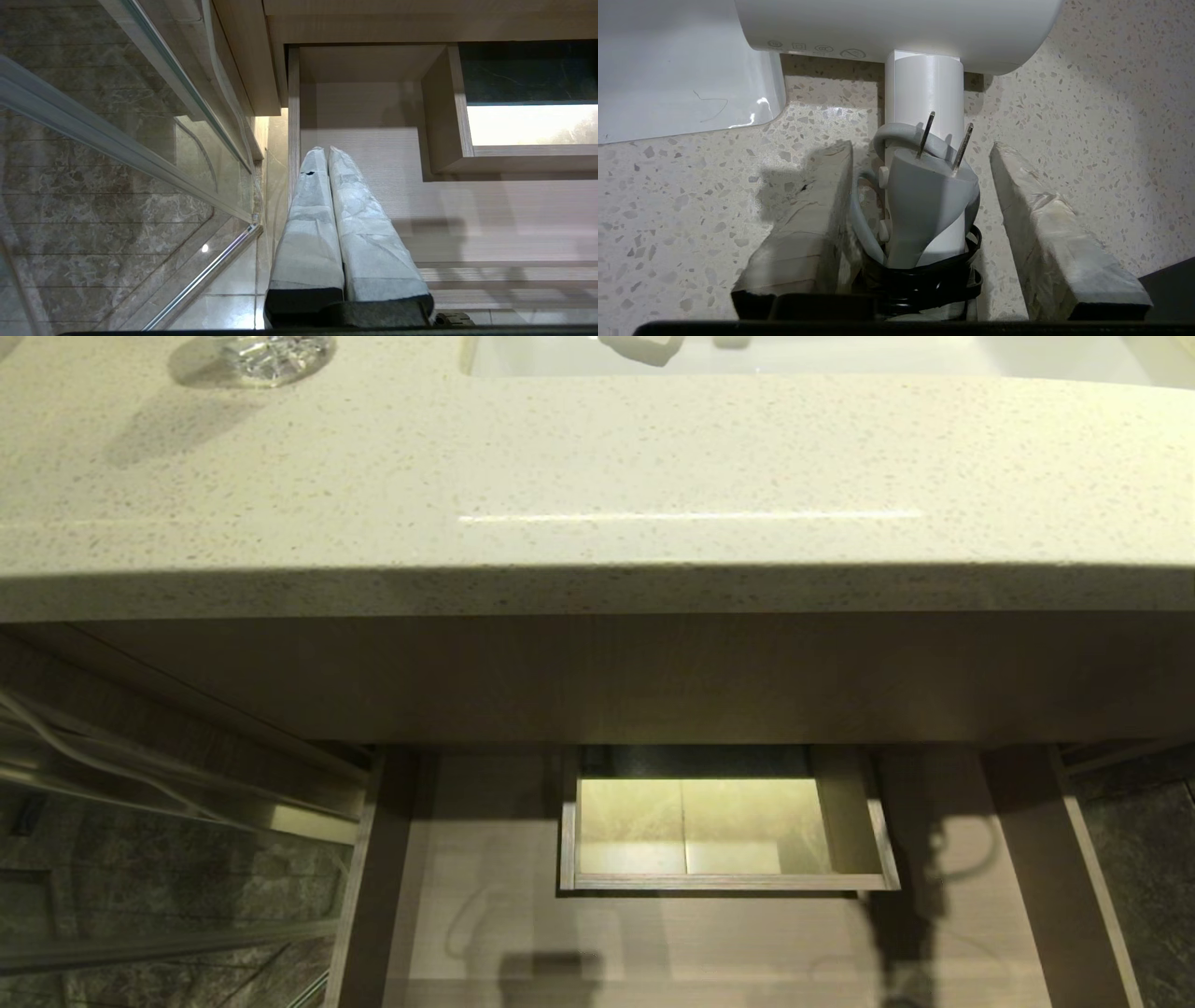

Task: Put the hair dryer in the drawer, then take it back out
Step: Pick up the hairdryer, then put it into the drawer

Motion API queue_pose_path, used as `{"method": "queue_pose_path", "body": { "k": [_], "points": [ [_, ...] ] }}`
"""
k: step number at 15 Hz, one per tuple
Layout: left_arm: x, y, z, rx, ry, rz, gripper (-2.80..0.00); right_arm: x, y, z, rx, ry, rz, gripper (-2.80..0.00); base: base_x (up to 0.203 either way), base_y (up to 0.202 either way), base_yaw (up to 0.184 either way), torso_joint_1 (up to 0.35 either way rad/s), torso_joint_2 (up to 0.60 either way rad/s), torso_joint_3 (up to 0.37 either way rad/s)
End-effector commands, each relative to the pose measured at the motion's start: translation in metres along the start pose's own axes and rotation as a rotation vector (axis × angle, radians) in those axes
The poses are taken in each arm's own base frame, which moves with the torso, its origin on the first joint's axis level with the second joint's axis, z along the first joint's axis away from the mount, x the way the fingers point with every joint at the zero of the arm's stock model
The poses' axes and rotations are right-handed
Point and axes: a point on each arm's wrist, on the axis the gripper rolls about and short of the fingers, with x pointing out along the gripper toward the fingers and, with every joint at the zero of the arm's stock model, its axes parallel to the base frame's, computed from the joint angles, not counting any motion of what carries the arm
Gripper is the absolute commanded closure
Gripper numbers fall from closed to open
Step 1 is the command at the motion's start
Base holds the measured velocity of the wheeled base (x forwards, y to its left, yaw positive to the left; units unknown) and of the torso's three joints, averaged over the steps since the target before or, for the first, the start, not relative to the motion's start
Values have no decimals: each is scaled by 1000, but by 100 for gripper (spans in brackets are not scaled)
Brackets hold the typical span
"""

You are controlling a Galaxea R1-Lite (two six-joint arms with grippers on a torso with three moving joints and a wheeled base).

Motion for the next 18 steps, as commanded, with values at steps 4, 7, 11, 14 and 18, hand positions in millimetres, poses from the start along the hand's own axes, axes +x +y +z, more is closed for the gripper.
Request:
{"method": "queue_pose_path", "body": {
  "k": [4, 7, 11, 14, 18],
  "points": [
    [0, 0, 0, -2, -1, 1, 0, -21, -3, 0, 4, -14, 5, -280, 0, 0, 0, 0, 0, 0],
    [0, 0, 0, 0, 1, -1, 0, -26, -5, -16, 33, 121, -17, -280, 0, 0, 0, 0, 0, 0],
    [0, 0, 0, 0, -1, -1, 0, -21, -4, -18, 65, 146, -22, -280, 0, 0, 0, 0, 0, 0],
    [0, 0, 0, 0, -1, -1, 0, -15, -3, -19, 87, 157, -20, -280, 0, 0, 0, 0, 0, 0],
    [0, 0, 0, 0, 0, 0, 0, -2, -2, -20, 135, 178, -16, -280, 0, 0, 0, 0, 0, 0]
  ]
}}
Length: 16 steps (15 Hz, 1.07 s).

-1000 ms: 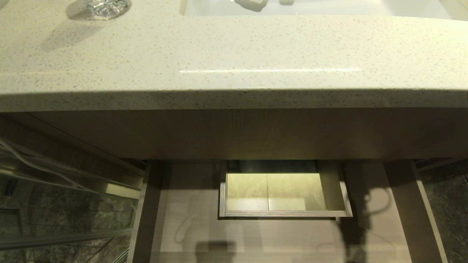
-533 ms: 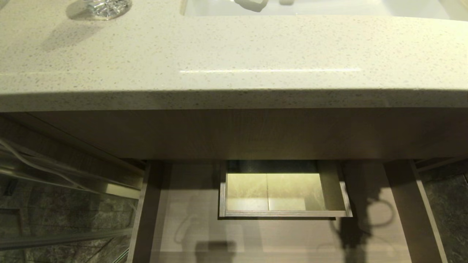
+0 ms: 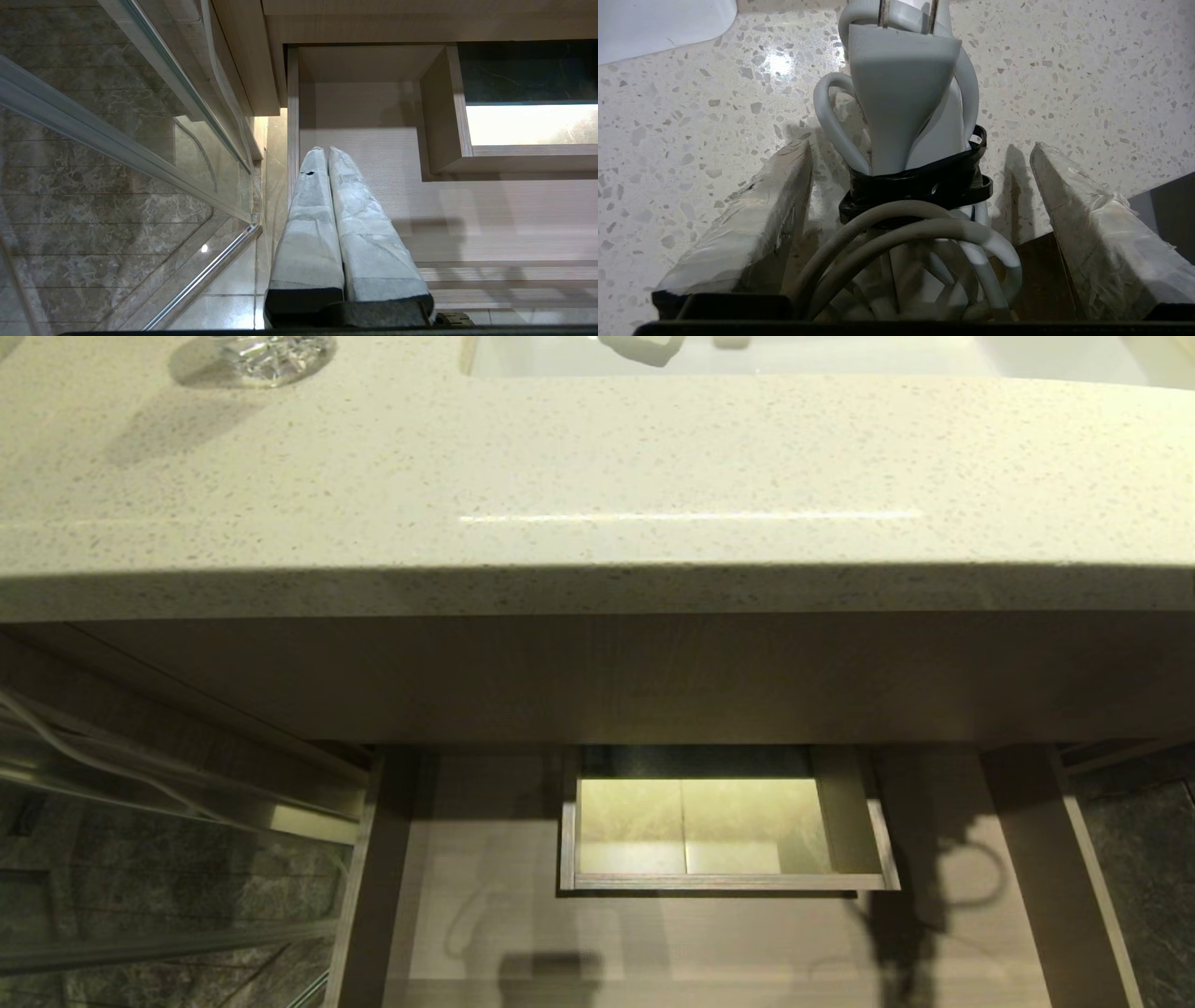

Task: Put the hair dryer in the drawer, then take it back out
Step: Put it into the drawer

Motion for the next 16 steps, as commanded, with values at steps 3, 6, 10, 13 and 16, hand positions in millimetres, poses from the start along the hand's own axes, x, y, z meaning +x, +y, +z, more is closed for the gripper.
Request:
{"method": "queue_pose_path", "body": {
  "k": [3, 6, 10, 13, 16],
  "points": [
    [0, 0, 0, 1, 0, 0, 0, 15, 3, 1, 22, 18, 30, -280, 0, 0, 0, 0, 0, 0],
    [0, 0, 0, 1, -1, 0, 0, 22, 4, 3, 23, 12, 50, -280, 0, 0, 0, 0, 0, 0],
    [0, 0, 0, 1, -1, 1, 0, 25, 4, 1, 31, 24, 51, -280, 0, 0, 0, 0, 0, 0],
    [0, 0, 0, -1, -1, 0, 0, 25, 4, 1, 36, 25, 51, -280, 0, 0, 0, 0, 0, 0],
    [0, 0, 0, 0, 1, 0, 0, 25, 5, 1, 57, 26, 79, -280, 0, 0, 0, 0, 0, 0]
  ]
}}
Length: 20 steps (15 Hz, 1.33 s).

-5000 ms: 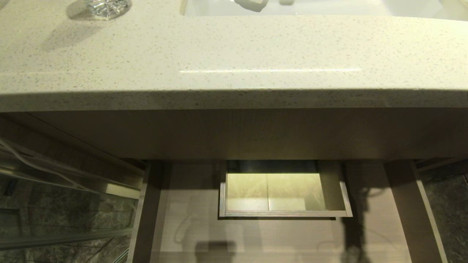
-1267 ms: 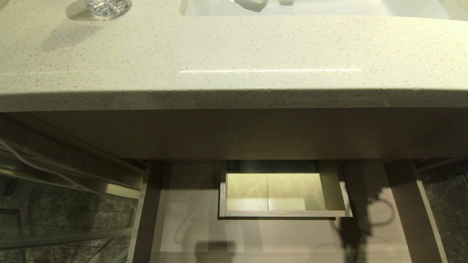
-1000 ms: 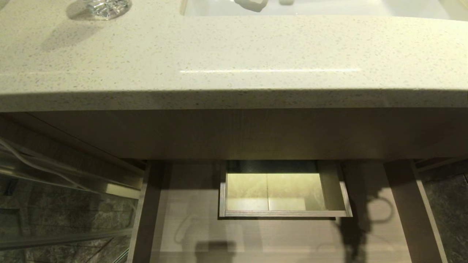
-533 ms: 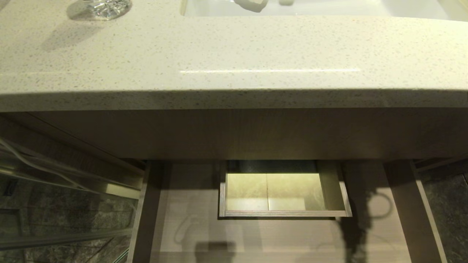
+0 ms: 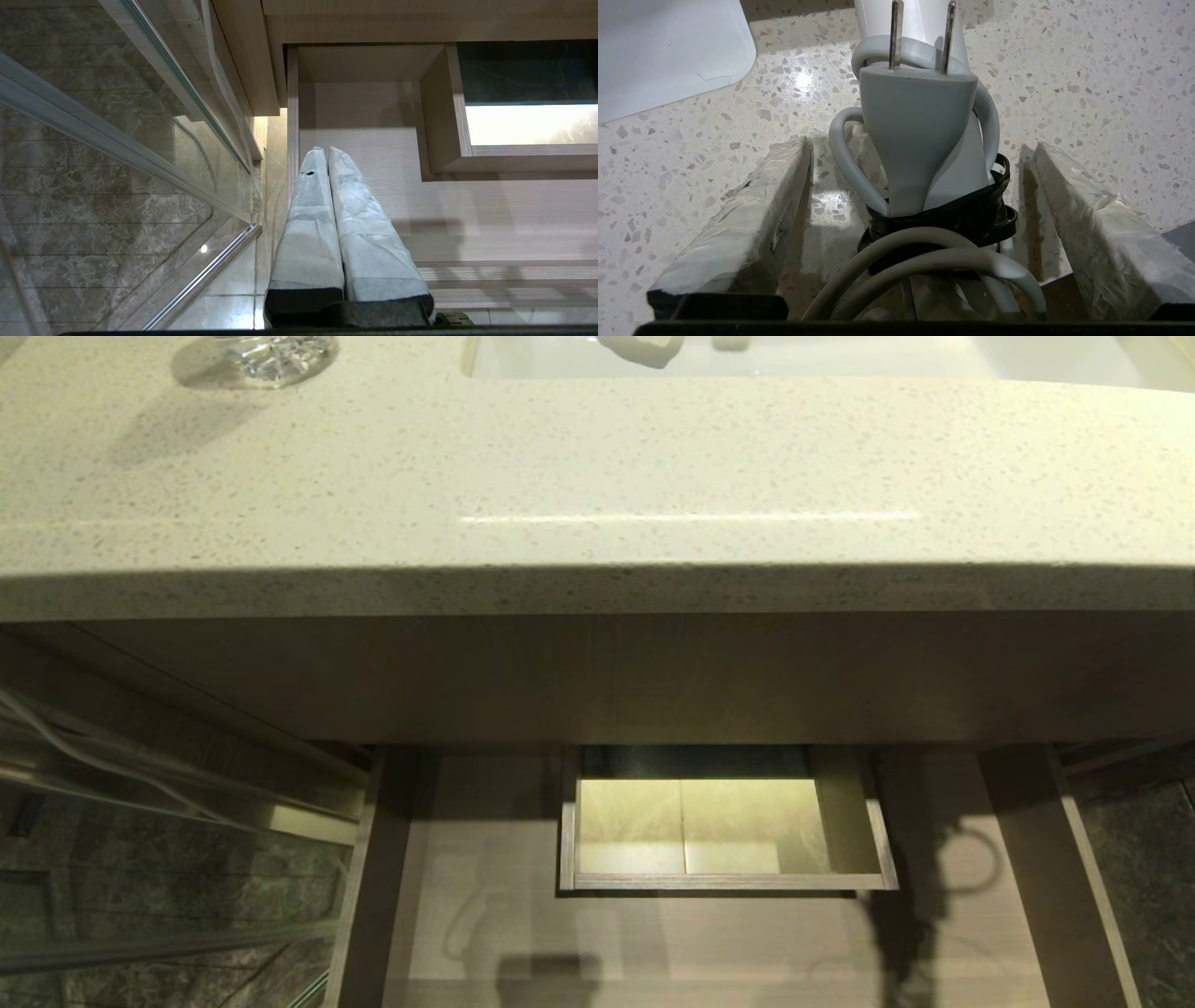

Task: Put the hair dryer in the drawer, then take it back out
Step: Put it into the drawer

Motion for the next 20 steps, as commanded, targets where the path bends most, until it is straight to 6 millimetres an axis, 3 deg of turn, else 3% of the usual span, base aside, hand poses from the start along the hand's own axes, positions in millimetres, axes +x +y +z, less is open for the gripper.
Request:
{"method": "queue_pose_path", "body": {
  "k": [1, 6, 15, 20],
  "points": [
    [0, 0, 0, -1, 0, 0, 0, 2, 1, -1, -3, 17, 24, 0, 0, 0, 0, 0, 0, 0],
    [0, 0, 0, 0, 0, 0, 0, -2, 1, 2, -25, -4, 31, 0, 0, 0, 0, 0, 0, 0],
    [0, 0, 0, 0, 1, 1, 0, -41, -1, 7, -165, -97, 34, 0, 0, 0, 0, 0, 0, 0],
    [0, 0, 0, 0, -1, 1, 0, -50, -1, 9, -218, -128, 28, 0, 0, 0, 0, 0, 0, 0]
  ]
}}
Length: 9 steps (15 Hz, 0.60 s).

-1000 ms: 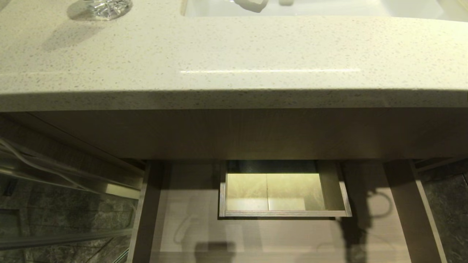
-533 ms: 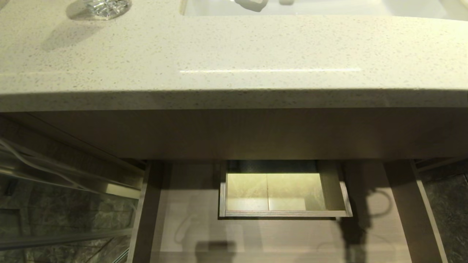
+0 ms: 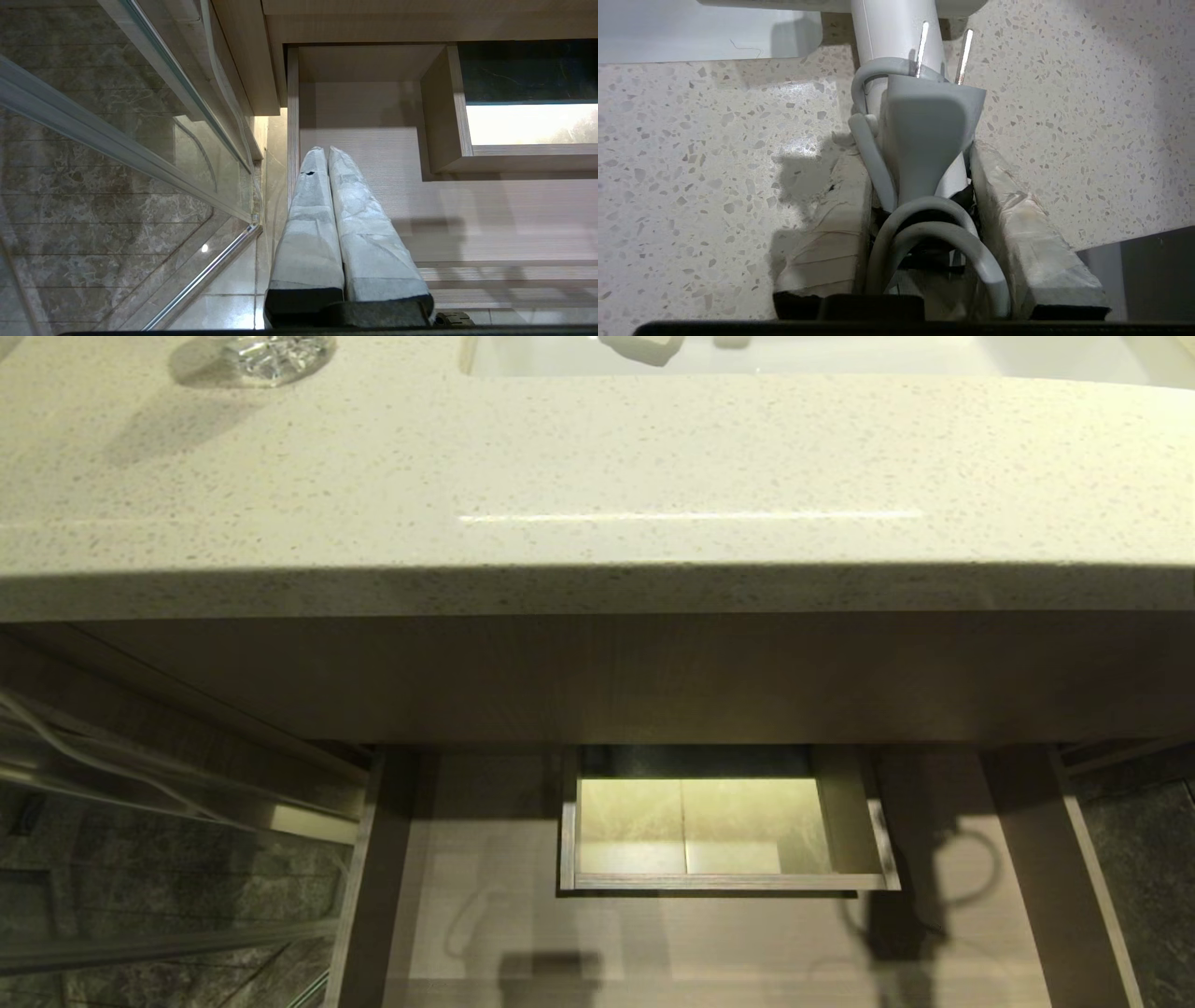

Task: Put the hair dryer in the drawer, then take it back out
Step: Put it into the drawer

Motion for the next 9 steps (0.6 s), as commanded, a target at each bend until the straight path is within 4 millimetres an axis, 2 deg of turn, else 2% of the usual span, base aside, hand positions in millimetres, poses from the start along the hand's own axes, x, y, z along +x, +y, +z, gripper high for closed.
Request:
{"method": "queue_pose_path", "body": {
  "k": [1, 9],
  "points": [
    [0, 0, 0, 0, -1, 0, 0, -7, -1, 2, 0, -25, -5, 0, 0, 0, 0, 0, 0, 0],
    [0, 0, 0, -1, 0, 1, 0, -14, -1, 4, 0, -44, -16, 0, 0, 0, 0, 0, 0, 0]
  ]
}}
